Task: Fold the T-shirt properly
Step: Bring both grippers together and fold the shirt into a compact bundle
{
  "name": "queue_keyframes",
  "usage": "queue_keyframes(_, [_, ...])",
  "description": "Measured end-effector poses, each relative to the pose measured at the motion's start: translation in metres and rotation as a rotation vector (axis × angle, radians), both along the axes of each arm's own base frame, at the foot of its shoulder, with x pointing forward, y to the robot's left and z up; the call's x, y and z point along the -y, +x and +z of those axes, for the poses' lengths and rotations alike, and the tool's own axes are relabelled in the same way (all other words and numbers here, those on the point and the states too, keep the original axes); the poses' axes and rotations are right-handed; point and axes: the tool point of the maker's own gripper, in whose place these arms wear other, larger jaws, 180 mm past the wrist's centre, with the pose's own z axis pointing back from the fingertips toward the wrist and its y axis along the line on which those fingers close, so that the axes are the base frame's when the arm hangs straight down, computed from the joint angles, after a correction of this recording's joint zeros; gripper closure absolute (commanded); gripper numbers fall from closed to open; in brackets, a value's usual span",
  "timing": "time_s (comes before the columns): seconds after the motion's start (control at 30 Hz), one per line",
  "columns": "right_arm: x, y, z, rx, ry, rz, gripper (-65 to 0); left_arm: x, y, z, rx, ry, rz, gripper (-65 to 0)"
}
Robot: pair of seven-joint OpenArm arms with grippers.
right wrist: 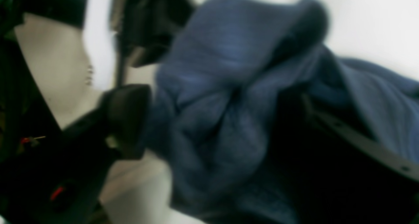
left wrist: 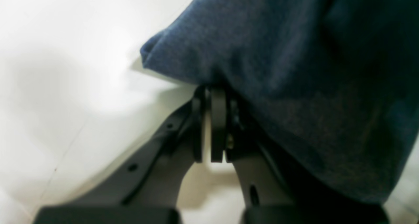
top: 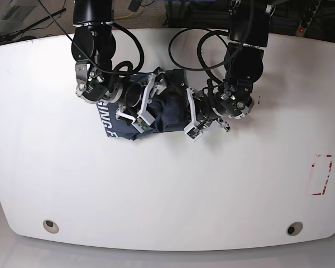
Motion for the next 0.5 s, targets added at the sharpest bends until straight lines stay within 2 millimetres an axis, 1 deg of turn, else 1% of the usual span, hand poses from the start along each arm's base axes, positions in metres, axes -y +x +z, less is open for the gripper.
queue_keyframes(0.1, [0.003, 0.005, 0.004, 0.034, -0.023, -0.010, -53.7, 0.000, 0.000, 0.000, 0.000, 0.000, 0.000, -2.2])
queue_keyframes(0.3, [0.011, 0.010, 0.030, 0.132, -0.054, -0.007, -53.7, 0.000, 0.001, 0.001, 0.004, -0.003, 0.003, -1.9])
queue_keyframes(0.4, [0.014, 0.010, 0.042, 0.176, -0.061, -0.003, -53.7, -0.003, 0.005, 0.010, 0.047, 0.012, 0.004, -2.1])
queue_keyframes(0.5, [0.021, 0.006, 0.045, 0.196, -0.088, 0.003, -53.7, -0.006, 0.000, 0.017, 0.067, 0.025, 0.003, -2.1])
